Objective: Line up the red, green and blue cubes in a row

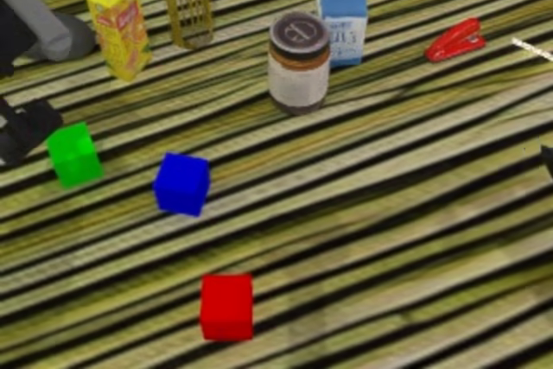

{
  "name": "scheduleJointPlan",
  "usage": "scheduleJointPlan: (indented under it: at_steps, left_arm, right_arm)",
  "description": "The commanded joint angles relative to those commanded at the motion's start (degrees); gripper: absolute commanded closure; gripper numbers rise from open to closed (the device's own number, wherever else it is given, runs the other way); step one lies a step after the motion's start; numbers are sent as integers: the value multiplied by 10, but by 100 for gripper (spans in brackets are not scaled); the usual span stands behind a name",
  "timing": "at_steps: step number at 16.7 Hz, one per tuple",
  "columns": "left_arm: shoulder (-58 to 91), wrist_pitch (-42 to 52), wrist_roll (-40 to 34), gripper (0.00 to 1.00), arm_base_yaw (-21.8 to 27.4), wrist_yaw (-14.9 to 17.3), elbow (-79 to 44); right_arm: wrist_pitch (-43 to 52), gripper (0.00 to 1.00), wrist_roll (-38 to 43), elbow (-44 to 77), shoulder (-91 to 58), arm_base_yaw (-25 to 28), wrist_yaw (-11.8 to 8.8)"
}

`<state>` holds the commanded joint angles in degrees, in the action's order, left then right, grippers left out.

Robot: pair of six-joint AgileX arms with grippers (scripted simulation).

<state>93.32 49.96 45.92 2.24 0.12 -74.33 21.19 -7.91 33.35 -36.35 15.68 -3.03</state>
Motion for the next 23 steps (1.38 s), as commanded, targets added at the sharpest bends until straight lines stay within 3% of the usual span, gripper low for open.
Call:
scheduleJointPlan:
  at_steps: [5, 9, 18, 23]
  left_arm:
    - [214, 117, 111, 0, 5, 0, -183]
    - [309, 167, 163, 0, 8, 1, -274]
    - [330, 165, 173, 0, 6, 1, -284]
    - [364, 58, 173, 0, 7, 1, -218]
  right_arm:
    - [-130, 0, 52, -218, 235, -98, 16]
    - [-199, 0, 75, -317, 344, -144, 28]
    - [-212, 0, 79, -334, 363, -151, 30]
    - [-212, 0, 79, -334, 363, -151, 30]
